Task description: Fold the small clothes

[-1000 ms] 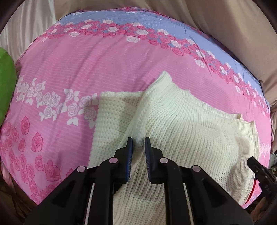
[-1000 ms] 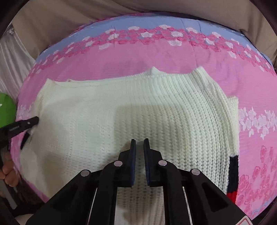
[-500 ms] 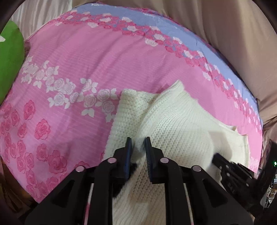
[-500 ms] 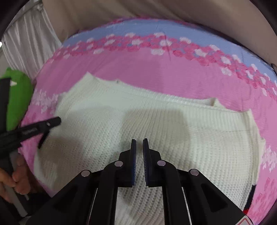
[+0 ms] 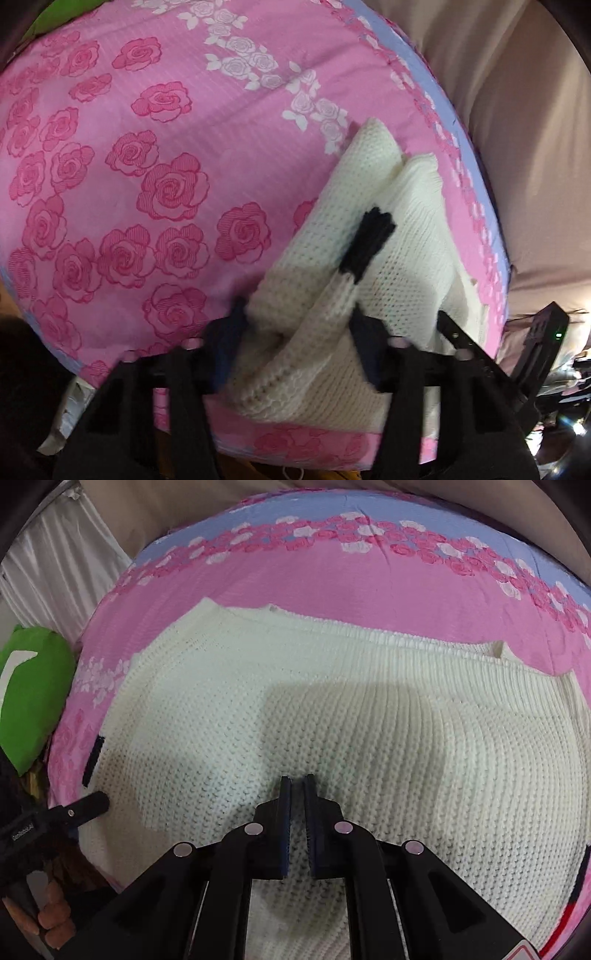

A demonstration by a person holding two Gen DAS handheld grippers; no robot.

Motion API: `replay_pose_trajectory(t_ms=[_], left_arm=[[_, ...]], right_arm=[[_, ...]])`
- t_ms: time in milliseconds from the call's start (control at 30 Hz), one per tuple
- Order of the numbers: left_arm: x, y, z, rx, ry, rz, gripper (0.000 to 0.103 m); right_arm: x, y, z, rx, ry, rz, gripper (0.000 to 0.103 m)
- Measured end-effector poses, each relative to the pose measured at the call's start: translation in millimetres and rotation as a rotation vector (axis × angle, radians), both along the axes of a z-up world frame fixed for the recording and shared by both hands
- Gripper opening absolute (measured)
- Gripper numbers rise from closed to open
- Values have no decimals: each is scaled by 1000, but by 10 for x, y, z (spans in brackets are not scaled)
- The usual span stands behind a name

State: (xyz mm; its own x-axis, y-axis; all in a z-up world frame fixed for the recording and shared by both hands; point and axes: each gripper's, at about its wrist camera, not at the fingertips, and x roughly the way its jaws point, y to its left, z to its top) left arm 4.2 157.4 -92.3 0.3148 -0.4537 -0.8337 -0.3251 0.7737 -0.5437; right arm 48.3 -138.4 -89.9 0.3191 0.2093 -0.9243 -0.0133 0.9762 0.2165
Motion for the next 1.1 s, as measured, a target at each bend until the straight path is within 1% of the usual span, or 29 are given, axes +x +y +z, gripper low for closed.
replay_pose_trajectory(t_ms=[33,67,167,233,267,300,333,367,400,433,467,500,533,600,633,667,700,733,767,800,833,867,900,933,967,1033,1067,1100], left_arm=[[0,3,21,-22,-5,1,29],[-6,-8,103,-33,-26,9,26],[0,-177,461,-32,-117,-63,24],[11,-467,825,-16,-204,-170,24],[15,-679,1032,-6,-253,-244,24],[9,-820,1146,2,-283,-293,24],[5,-1043,1294,22,-326,-369,24],[0,-1209,1379,35,-353,-423,24],[-12,-1509,1478,47,-390,-521,24],[-25,-1698,1505,47,-403,-581,23],[-35,-1923,1489,46,-406,-651,24],[-46,-2084,1444,50,-400,-701,24],[-48,-2295,1351,62,-382,-757,24],[-28,-2623,1095,88,-307,-852,27],[-39,-2682,1008,98,-273,-872,33],[-15,-2741,905,99,-230,-887,44],[-12,-2764,791,103,-173,-900,50],[-19,-2750,752,121,-152,-894,54],[-40,-2725,755,135,-158,-882,55],[-44,-2627,802,149,-185,-859,57],[-37,-2536,852,161,-204,-831,69],[-19,-2447,894,169,-219,-798,76],[1,-2270,972,174,-244,-738,77],[21,-2132,1008,175,-255,-708,77],[55,-2025,1048,182,-261,-675,79],[92,-1809,1085,217,-258,-613,79],[107,-1699,1079,248,-257,-582,80],[150,-1625,1054,262,-254,-563,81]], right_arm=[[0,12,9,-7,2,8,8],[10,26,14,-17,6,18,8],[4,76,29,-30,0,34,8],[-2,86,23,-29,-7,35,8],[-7,74,23,-23,-10,37,8],[-7,55,33,-13,-9,37,8],[-12,19,55,5,-5,29,8],[-36,-52,97,34,-2,11,8],[-69,-133,150,56,-4,-10,9],[-110,-231,207,72,-11,-34,10],[-180,-377,281,83,-25,-64,10],[-246,-503,337,85,-38,-89,10],[-324,-655,387,84,-50,-119,11],[-521,-1024,444,83,-60,-195,13],[-625,-1203,451,75,-58,-233,14],[-736,-1376,452,60,-55,-269,16],[-825,-1502,449,52,-50,-297,18],[-905,-1615,452,49,-45,-321,23],[-990,-1721,468,53,-44,-346,30],[-1047,-1779,488,70,-50,-362,34],[-1084,-1822,519,99,-59,-374,44],[-1102,-1835,559,143,-73,-381,57],[-1081,-1814,589,168,-84,-383,63],[-1052,-1770,624,198,-102,-383,71],[-1005,-1706,634,218,-112,-376,76],[-847,-1560,599,249,-100,-354,79],[-759,-1481,547,257,-80,-347,79],[-672,-1418,481,265,-50,-346,79]])
